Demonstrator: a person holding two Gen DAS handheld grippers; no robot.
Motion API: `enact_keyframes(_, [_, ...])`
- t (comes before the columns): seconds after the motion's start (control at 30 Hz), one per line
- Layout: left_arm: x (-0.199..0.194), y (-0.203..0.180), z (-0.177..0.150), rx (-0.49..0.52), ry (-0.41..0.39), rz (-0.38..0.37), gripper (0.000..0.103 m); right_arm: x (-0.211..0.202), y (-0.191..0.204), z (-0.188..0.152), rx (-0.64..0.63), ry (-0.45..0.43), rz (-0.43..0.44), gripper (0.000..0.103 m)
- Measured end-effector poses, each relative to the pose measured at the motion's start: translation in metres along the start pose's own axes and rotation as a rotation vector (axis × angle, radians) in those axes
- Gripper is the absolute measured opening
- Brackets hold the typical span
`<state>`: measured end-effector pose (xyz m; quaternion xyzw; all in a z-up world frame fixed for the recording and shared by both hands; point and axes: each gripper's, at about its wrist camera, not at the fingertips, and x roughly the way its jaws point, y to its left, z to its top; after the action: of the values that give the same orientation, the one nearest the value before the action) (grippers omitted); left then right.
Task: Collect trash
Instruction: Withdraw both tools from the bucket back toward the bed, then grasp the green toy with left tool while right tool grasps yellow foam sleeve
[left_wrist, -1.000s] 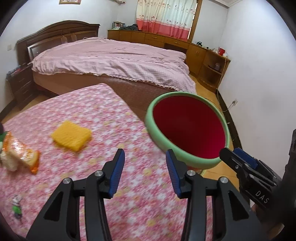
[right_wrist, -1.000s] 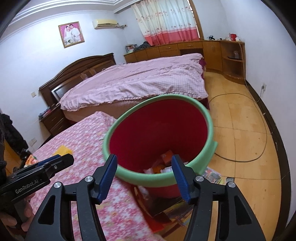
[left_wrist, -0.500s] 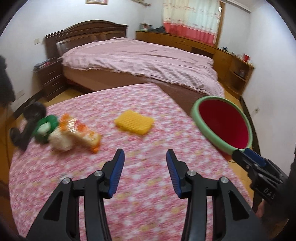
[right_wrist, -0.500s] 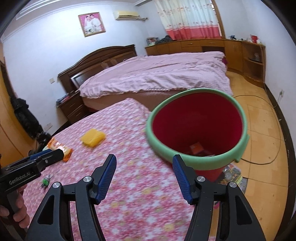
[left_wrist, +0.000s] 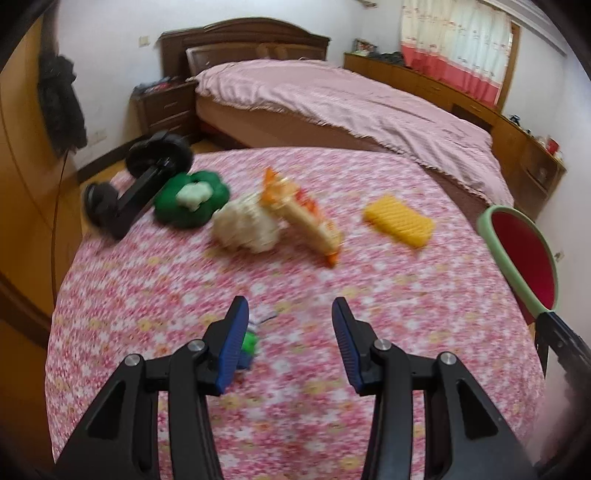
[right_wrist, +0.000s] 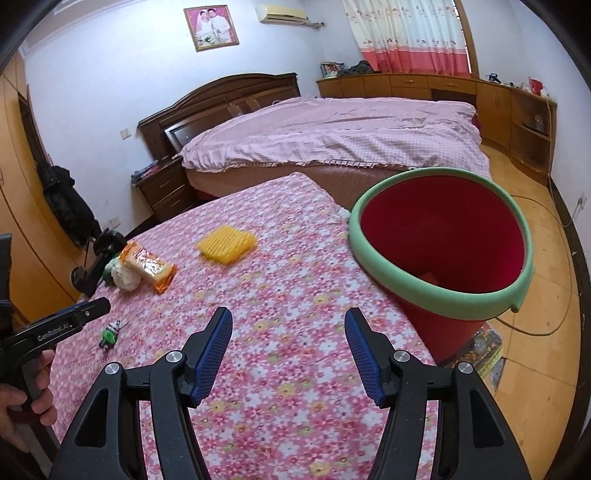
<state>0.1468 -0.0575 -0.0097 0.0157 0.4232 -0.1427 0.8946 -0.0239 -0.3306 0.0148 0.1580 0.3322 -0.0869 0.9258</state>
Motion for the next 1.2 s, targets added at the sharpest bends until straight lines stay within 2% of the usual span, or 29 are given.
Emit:
enact_keyframes(0.17, [0.011,0.016,-0.010,-0.014,0.026,0.028,0.047,0.003,0.006,0.001,-0.010,0.005,0.002,0.065])
enact_keyframes(0.37, [0.026,0.024,-0.019,-0.038,0.073,-0.009,0.047,0.009,0.010,0.001,-0.016,0.020,0.003,0.065])
enact_keyframes(0.57, [0.040,0.028,-0.024,-0.039,0.128,0.018,0.047,0.017,0.013,0.003,-0.029,0.041,0.011,0.065])
enact_keyframes(0.63, [0.040,0.028,-0.023,-0.039,0.120,0.029,0.042,0.020,0.014,0.004,-0.032,0.047,0.014,0.065])
enact_keyframes(0.83, [0.043,0.029,-0.022,-0.022,0.115,0.053,0.041,0.031,0.023,0.013,-0.062,0.068,0.037,0.065])
enact_keyframes(0.87, [0.043,0.028,-0.022,-0.020,0.112,0.055,0.039,0.034,0.025,0.014,-0.064,0.074,0.041,0.065])
enact_keyframes(0.93, [0.044,0.030,-0.020,-0.023,0.103,0.064,0.025,0.042,0.028,0.018,-0.073,0.090,0.052,0.065])
enact_keyframes(0.97, [0.044,0.032,-0.020,-0.032,0.100,0.058,0.023,0.044,0.030,0.019,-0.076,0.095,0.057,0.065])
enact_keyframes(1.2, [0.040,0.042,-0.008,-0.090,0.079,0.002,0.022,0.067,0.045,0.031,-0.117,0.132,0.075,0.065])
